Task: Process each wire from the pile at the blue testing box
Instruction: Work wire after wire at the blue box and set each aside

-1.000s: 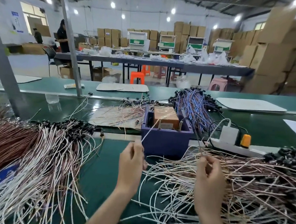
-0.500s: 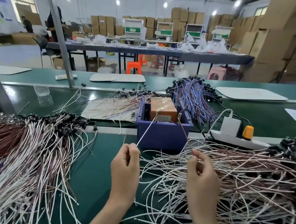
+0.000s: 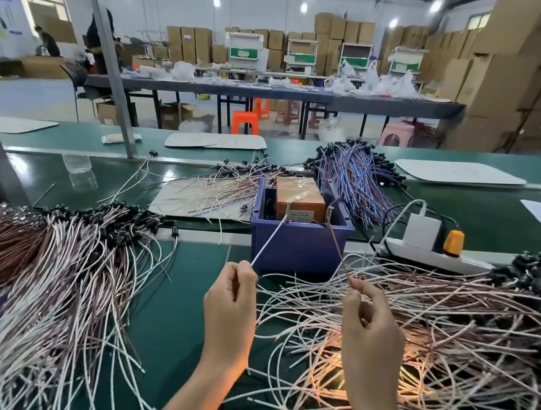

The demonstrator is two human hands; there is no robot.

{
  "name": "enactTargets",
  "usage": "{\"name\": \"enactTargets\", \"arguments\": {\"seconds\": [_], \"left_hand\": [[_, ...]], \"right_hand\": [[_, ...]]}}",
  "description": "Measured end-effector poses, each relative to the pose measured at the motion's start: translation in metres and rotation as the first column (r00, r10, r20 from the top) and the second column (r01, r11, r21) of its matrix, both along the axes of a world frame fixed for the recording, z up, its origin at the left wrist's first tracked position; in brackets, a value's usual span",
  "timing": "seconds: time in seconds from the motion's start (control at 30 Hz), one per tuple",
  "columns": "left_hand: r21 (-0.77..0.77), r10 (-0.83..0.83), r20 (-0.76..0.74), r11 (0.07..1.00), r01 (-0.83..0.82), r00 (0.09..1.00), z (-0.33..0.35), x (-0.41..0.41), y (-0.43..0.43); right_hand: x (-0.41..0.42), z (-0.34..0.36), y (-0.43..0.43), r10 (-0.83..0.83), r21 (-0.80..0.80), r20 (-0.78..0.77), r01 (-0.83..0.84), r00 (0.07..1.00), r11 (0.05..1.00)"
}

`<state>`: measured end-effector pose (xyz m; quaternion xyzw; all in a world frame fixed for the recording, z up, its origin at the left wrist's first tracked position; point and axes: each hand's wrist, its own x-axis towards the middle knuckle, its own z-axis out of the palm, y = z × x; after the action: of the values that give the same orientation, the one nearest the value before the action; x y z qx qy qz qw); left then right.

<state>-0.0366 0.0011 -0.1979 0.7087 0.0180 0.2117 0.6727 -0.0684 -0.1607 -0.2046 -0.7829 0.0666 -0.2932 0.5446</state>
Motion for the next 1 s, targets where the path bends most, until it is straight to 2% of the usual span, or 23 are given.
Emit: {"name": "enactTargets", "arguments": {"seconds": [0.6, 0.77, 0.9, 1.0], "left_hand": [[0.006, 0.005, 0.008, 1.0, -0.005, 1.0, 0.003, -0.002, 0.0], [-0.041, 0.004, 0.017, 0.999, -0.003, 1.0, 0.004, -0.001, 0.001], [-0.106, 0.021, 0.053, 0.994, -0.015, 0.998, 0.006, -0.001, 0.001], [-0.12, 0.002, 0.023, 0.993, 0.001, 1.0, 0.005, 0.0, 0.001]], "right_hand": [[0.0, -0.003, 0.0, 0.004, 0.019, 0.018, -0.004, 1.0, 1.0], [-0.009, 0.004, 0.001, -0.002, 0.013, 0.016, 0.002, 1.0, 1.0], [-0.022, 0.029, -0.008, -0.009, -0.196, 0.141, 0.037, 0.99, 0.98], [-0.022, 0.059, -0.034, -0.055, -0.465, 0.275, 0.183, 0.96, 0.866]]}}
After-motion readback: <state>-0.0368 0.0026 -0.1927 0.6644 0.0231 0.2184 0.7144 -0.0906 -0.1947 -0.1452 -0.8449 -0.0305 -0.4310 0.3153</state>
